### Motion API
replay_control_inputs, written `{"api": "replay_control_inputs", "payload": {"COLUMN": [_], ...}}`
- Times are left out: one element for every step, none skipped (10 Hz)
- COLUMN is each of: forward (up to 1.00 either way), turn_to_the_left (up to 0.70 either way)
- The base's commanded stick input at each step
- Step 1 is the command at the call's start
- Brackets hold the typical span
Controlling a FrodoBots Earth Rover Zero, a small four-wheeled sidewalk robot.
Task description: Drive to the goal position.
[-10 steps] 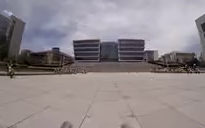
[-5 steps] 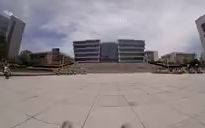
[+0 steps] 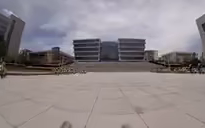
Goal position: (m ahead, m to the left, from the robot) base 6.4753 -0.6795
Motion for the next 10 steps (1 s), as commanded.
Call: {"api": "replay_control_inputs", "payload": {"forward": [0.70, 0.70, 0.70, 0.70, 0.70, 0.70, 0.70, 0.70, 0.70, 0.70], "turn_to_the_left": [0.00, 0.00, 0.00, 0.00, 0.00, 0.00, 0.00, 0.00, 0.00, -0.01]}}
